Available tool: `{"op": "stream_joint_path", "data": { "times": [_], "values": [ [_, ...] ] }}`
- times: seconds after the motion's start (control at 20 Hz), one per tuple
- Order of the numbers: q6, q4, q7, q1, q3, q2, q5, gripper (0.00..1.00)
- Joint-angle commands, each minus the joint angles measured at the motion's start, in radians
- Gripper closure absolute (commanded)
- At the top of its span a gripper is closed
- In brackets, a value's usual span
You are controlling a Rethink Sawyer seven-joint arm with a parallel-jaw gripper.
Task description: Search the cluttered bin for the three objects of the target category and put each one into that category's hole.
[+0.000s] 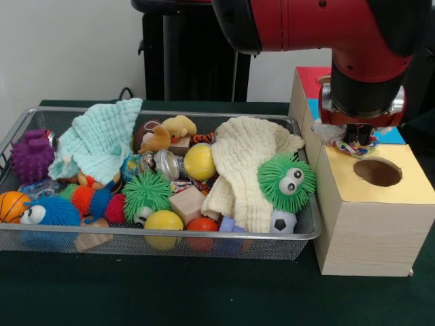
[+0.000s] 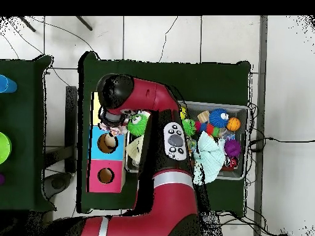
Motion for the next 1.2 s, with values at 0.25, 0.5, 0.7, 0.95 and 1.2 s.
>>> {"op": "stream_joint_path", "data": {
  "times": [0.25,0.5,0.7,0.95,1.2],
  "values": [
    [-0.284,0.102,0.255,0.011,0.045,0.1,0.091,1.0],
    [-0.372,0.147,0.268,0.031,0.032,0.041,0.131,1.0],
    [-0.398,0.154,0.27,0.05,0.011,0.023,0.137,1.0],
    [-0.448,0.118,0.274,0.068,-0.02,0.079,0.122,1.0],
    [-0.326,0.064,0.269,0.092,-0.065,0.148,0.098,1.0]
  ]
}}
